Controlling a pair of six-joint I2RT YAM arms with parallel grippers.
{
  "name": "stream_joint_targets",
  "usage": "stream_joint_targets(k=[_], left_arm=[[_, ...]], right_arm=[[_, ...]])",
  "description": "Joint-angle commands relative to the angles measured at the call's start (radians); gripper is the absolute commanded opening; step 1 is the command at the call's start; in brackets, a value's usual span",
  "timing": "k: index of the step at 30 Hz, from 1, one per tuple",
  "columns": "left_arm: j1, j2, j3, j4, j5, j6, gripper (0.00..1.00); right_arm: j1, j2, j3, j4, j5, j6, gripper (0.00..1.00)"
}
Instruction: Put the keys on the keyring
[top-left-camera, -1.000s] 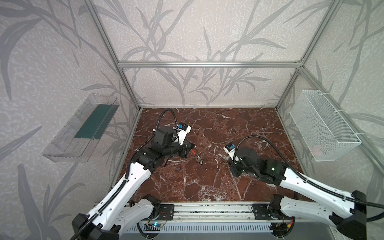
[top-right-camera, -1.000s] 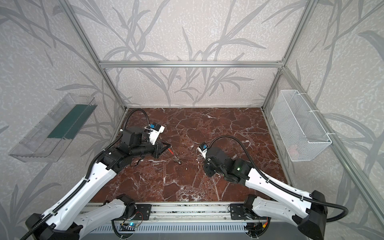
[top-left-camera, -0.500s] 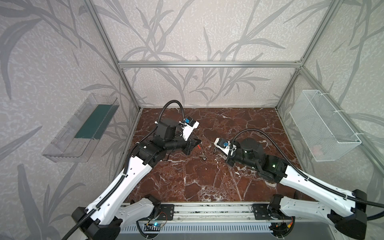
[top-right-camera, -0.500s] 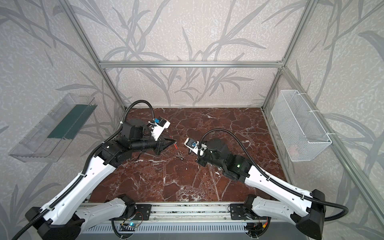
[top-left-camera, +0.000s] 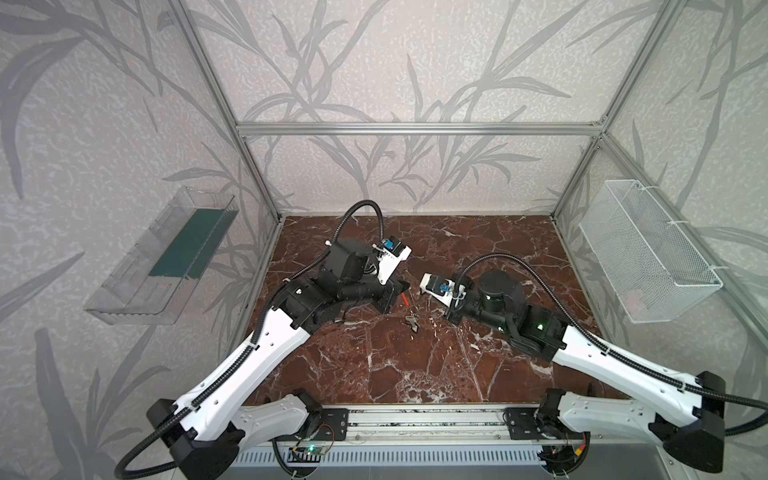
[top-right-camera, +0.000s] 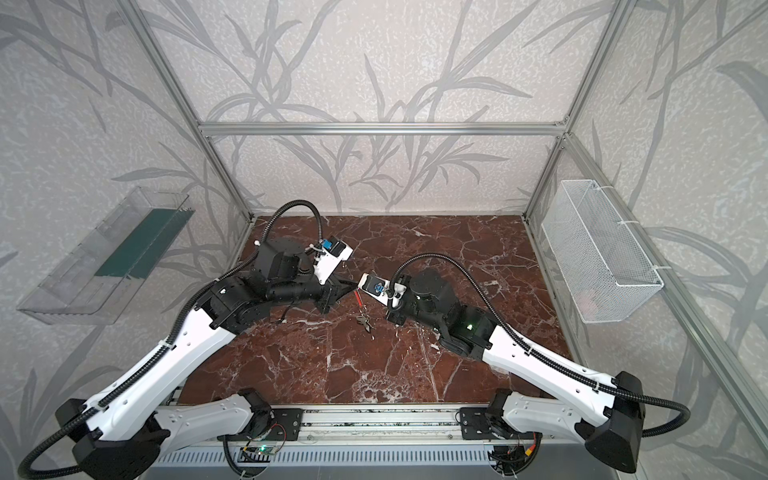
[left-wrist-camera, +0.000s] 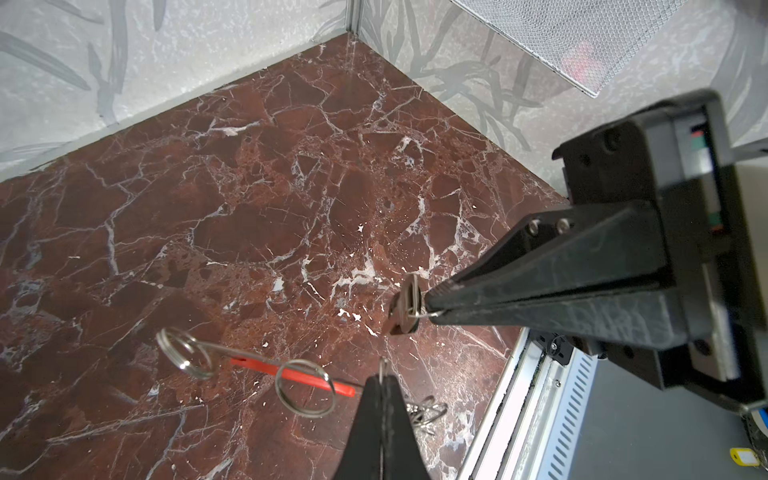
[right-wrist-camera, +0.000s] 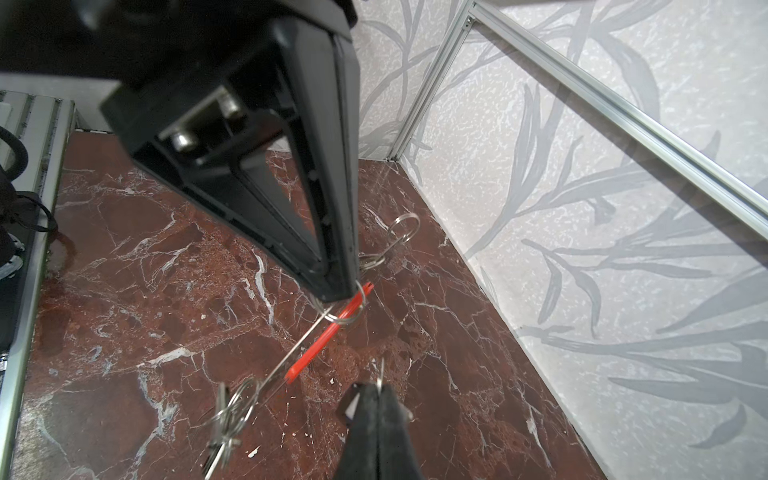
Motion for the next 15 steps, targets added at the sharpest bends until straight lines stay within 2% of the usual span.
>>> stream_joint_targets(k=[1,15], left_arm=[[-0.011,0.010,0.041,-0.006,-0.028,0.012,0.00],[-0.039,0.029,0.049,-0.021,-0.043,0.025,0.00]], right_arm=[[-0.002,0.007,0.033,0.030,-0.018,-0.016,0.00],[0.002,0.023,0.048,0.042,-0.002,-0.017,0.00]])
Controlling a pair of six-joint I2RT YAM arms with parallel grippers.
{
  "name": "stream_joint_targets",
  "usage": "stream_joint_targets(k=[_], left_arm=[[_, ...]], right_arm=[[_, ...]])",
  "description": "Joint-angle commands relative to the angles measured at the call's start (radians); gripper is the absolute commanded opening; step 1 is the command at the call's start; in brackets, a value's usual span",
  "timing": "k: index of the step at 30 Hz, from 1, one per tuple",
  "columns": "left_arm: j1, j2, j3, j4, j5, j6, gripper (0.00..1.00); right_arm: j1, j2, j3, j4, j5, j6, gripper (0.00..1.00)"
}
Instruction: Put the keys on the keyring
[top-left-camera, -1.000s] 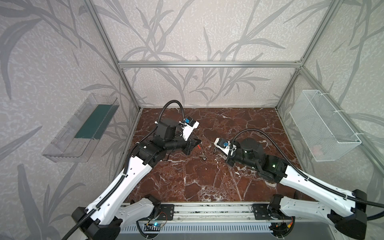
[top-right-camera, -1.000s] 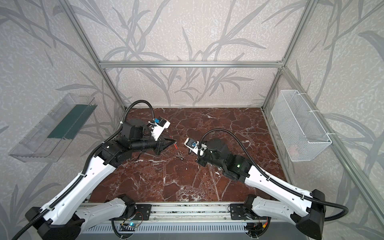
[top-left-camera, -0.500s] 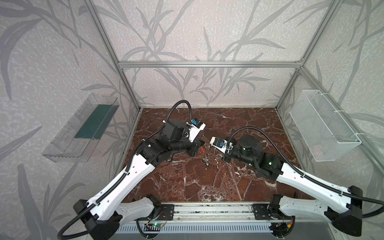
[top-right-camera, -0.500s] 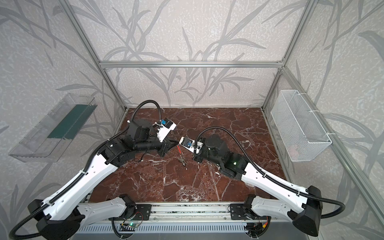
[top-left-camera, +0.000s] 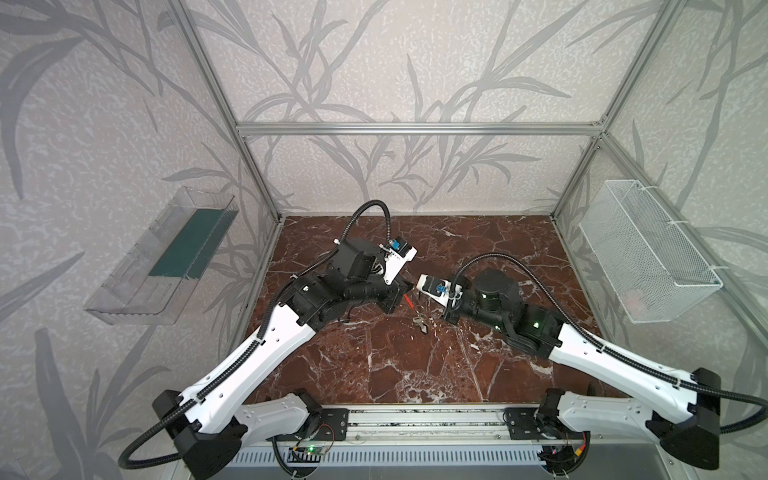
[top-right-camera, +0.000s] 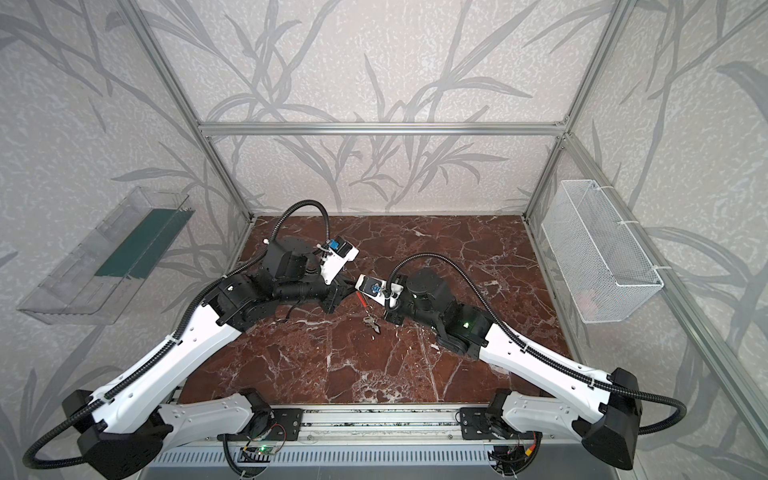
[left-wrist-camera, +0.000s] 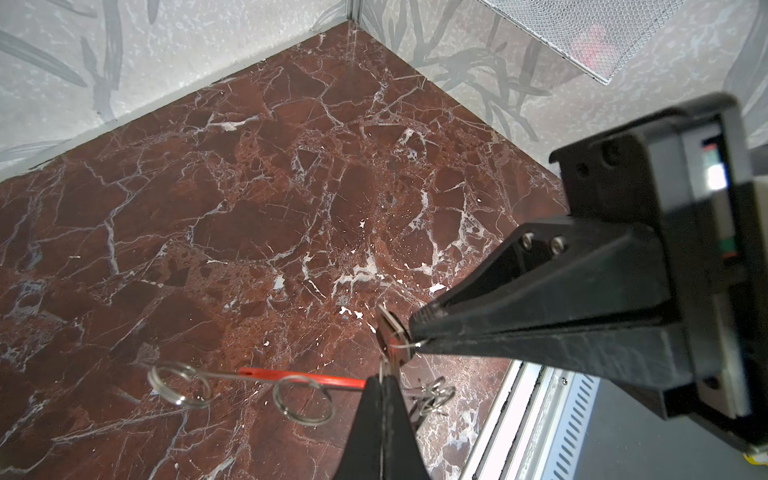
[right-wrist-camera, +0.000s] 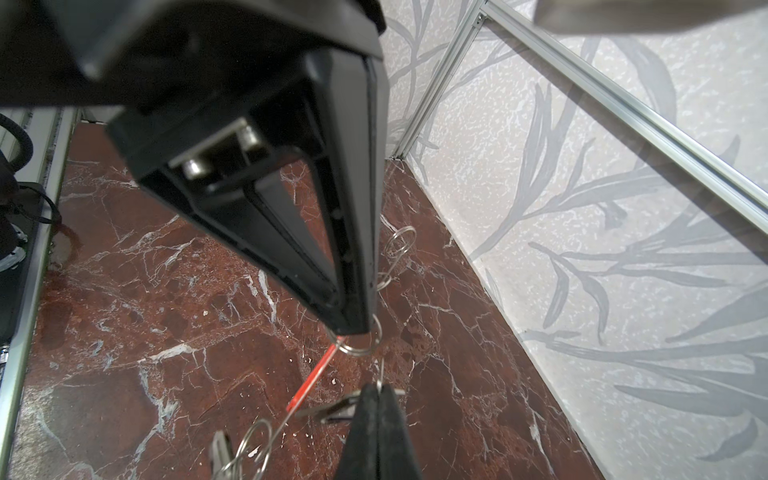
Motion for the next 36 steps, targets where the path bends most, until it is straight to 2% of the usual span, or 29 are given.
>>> stream_joint_targets(k=[1,36], left_arm=[[-0.006,-0.006,0.031,-0.004,-0.009,0.024,0.00],[-0.014,-0.030,0.006,0.025,-0.061,-0.008,0.00]], right_arm=[[0.004,0.002,0.034,0.039,0.009,-0.005,0.00],[0.042,0.005,0.004,-0.010,-0.047,-0.030,0.00]])
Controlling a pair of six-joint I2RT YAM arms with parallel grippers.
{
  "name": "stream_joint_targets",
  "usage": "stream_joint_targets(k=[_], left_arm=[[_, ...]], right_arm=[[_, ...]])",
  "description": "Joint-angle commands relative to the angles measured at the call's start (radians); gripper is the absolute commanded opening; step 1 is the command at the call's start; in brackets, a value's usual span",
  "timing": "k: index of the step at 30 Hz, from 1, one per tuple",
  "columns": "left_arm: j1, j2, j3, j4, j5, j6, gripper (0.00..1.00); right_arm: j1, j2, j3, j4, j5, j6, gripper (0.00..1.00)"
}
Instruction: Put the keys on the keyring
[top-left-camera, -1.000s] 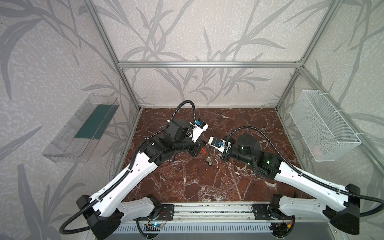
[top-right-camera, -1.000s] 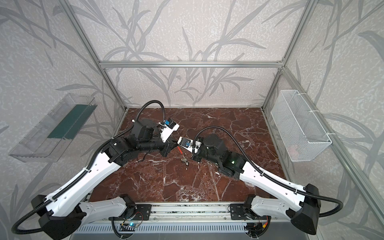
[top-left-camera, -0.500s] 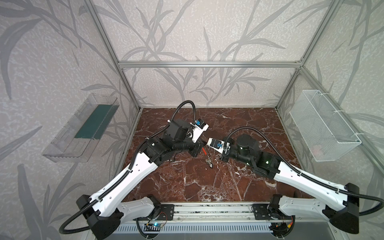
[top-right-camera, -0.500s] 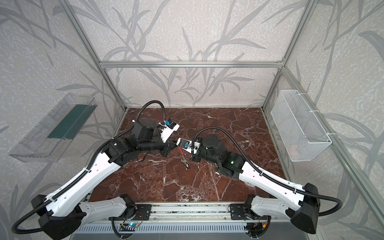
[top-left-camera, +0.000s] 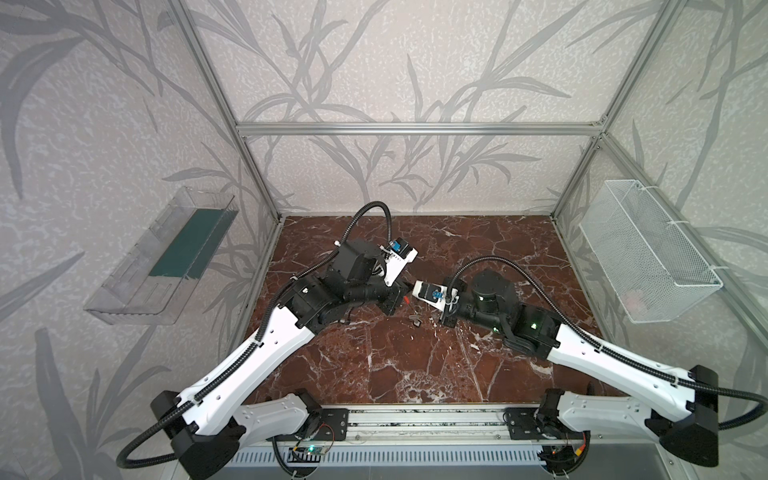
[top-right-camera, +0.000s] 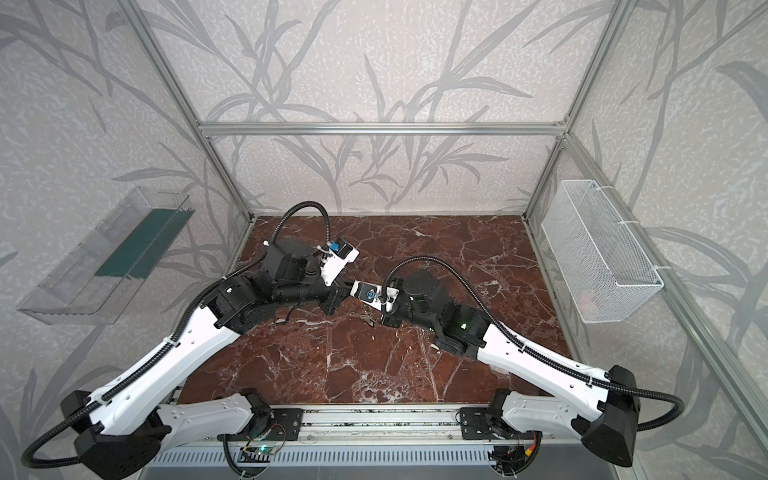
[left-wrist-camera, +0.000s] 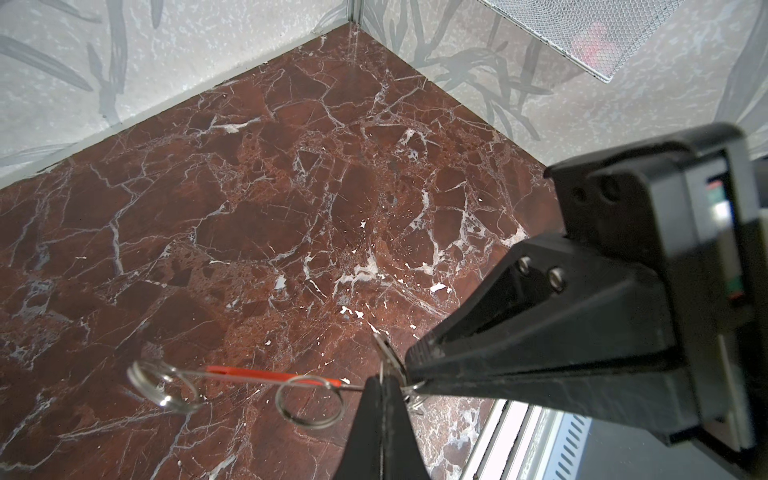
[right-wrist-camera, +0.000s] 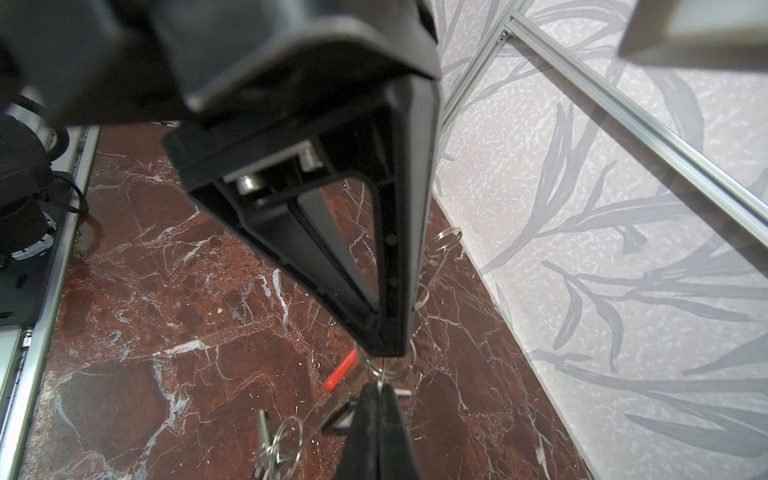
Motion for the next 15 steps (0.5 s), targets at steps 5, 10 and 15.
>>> stream_joint_targets(k=[5,10,15], left_arm=[[-0.002,-0.049,-0.031,0.090,-0.027,-0.028,0.00],[-0.002,-0.085,-0.094,0.210,-0.024,-0.087,0.00],[-0.001,-0.122,-0.175,0.350,-0.034,-0.158,0.00]], right_arm=[[0.010,-0.006,-0.008,-0.002,-0.056,0.056,0.00],[0.007,-0.002,-0.016,0.014,-0.079,0.118,0.00],[-0.006,-0.023,-0.019,0.039,-0.023,0.206,0.25]])
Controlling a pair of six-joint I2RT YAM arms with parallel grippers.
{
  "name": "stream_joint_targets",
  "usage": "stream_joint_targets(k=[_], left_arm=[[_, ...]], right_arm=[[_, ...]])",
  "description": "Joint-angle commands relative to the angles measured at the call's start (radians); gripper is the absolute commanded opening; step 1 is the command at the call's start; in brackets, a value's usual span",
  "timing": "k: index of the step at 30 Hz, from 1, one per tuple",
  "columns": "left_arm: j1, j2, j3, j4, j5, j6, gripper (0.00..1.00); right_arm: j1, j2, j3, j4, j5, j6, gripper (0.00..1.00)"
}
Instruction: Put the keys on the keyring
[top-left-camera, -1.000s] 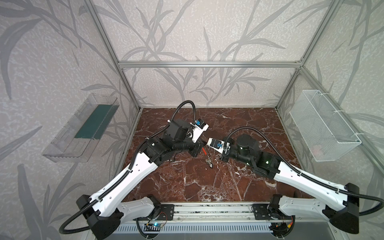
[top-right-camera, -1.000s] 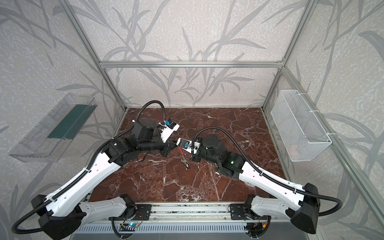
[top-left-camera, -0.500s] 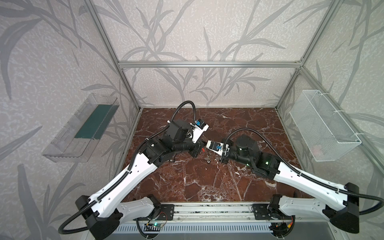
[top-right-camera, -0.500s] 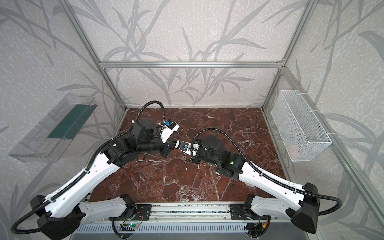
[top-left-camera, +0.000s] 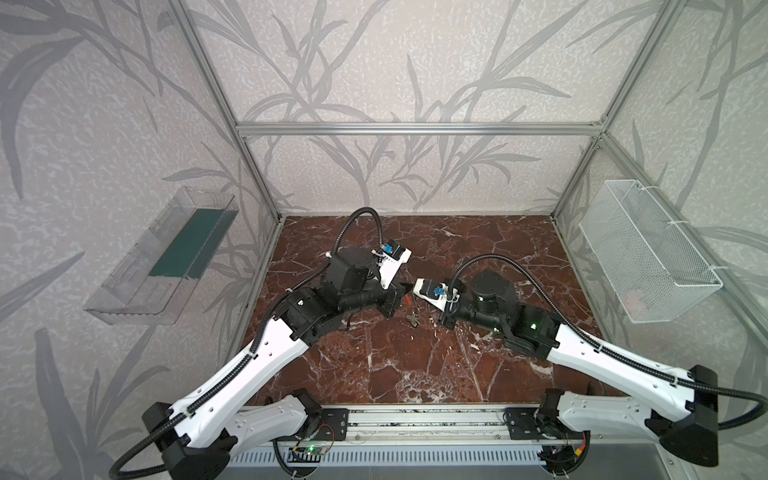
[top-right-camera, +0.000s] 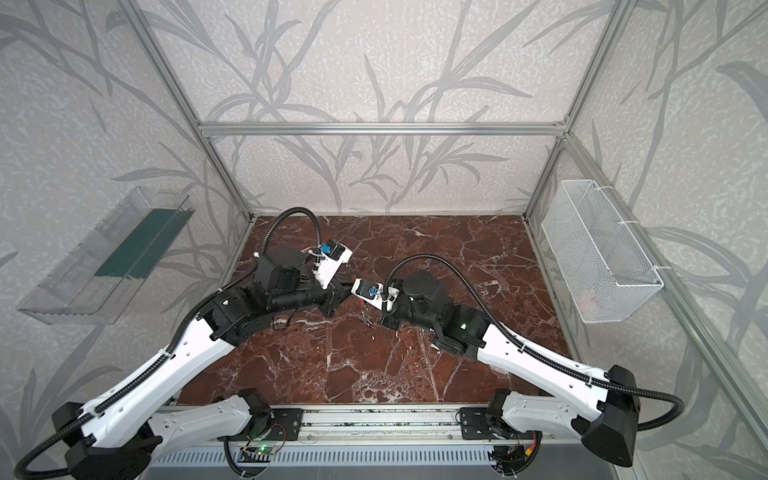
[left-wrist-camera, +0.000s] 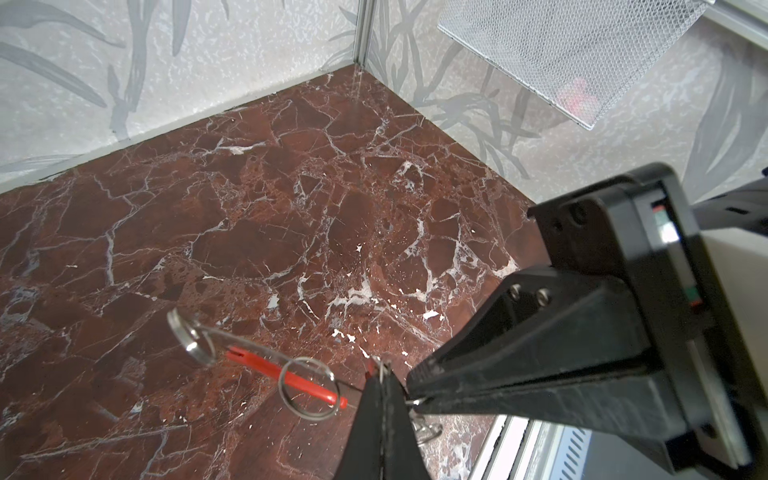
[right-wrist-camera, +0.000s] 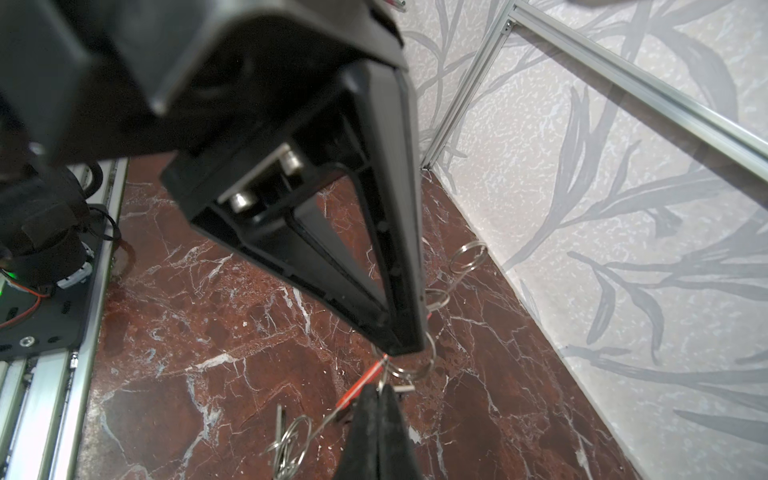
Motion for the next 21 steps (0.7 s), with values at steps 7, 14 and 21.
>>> stream_joint_targets(k=[7,14,21], left_arm=[[0.004,-0.047,-0.120,0.350,-0.067,-0.175,0.00],[0.027,-0.057,-0.168,0.514,-0.001,-0.270,0.00],[0.090,-0.053,-0.199,0.618,0.167,-0.362,0.00]], right_arm=[[-0.082,-0.083,-0.031,0.080,-0.013,0.239,0.28],[-0.225,-0.110,-0.081,0.225,-0.171,0.547,0.30],[-0.372,-0.033,-0.095,0.448,-0.415,0.893,0.30]])
